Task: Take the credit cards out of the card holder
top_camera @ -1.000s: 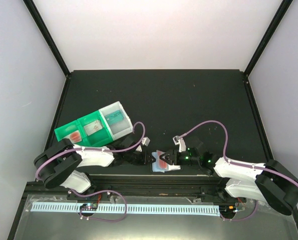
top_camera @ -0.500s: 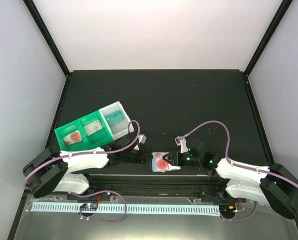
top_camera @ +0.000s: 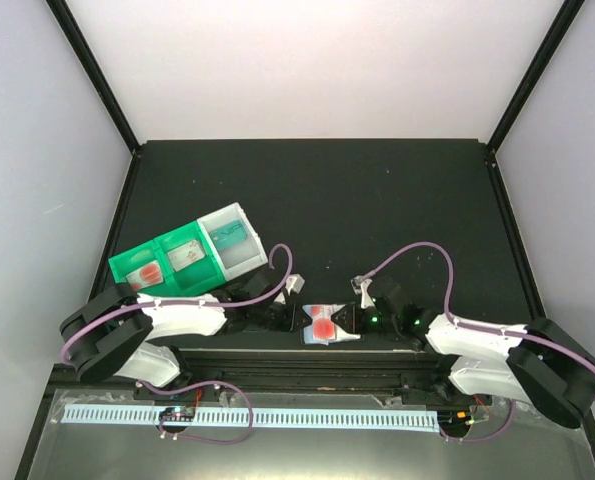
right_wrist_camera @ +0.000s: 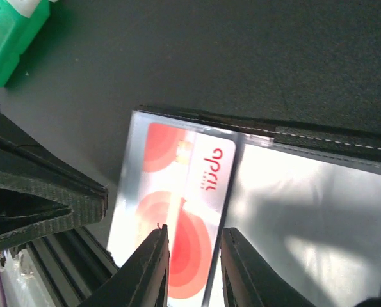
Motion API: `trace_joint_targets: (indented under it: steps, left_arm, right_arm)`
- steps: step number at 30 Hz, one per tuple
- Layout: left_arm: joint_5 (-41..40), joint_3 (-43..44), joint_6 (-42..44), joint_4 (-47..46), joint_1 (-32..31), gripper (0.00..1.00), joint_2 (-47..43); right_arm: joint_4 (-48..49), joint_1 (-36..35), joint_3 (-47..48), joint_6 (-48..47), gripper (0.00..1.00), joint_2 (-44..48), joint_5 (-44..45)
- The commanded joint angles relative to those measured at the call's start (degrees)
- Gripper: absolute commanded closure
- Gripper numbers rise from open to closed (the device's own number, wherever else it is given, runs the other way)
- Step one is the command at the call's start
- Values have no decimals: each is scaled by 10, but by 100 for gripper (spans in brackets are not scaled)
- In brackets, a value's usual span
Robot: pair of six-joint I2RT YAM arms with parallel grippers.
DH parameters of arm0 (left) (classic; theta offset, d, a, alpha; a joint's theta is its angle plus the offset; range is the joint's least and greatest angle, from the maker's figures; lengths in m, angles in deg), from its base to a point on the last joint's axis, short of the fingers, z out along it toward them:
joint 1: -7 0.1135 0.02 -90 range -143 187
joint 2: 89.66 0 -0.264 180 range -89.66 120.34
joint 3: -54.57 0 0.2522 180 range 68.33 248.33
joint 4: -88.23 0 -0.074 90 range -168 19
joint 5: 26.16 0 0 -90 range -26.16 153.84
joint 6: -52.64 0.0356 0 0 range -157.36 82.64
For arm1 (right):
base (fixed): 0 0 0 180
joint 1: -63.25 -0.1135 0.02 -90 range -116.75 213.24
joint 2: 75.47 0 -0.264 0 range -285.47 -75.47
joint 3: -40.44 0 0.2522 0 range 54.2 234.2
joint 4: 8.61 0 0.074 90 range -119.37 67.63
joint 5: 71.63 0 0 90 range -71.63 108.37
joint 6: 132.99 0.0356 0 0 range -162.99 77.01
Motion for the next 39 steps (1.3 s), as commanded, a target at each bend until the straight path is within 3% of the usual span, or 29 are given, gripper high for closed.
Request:
trace_joint_targets:
  steps: [1,20,29,35,39]
  left_arm:
    - [15,7,7,-45,-4,98,21]
    - [-7,-10,17,-47,-5,98,66]
    - [-18,-10,18,-35,-5,98,62]
    - [-28,-12,17,-23,-5,99,56]
    - [-33,-13,15,-21,-5,98,54]
  right_arm:
    - [20,-2,-6,-1,77,-20,14]
    - [86,-2,-16,14,75,-87,-5]
    - [88,-2,-22,15,84,-75,4]
    - [81,-2,-26,11,99,-58,11]
    - [74,-2,-26,6,99,-50,12]
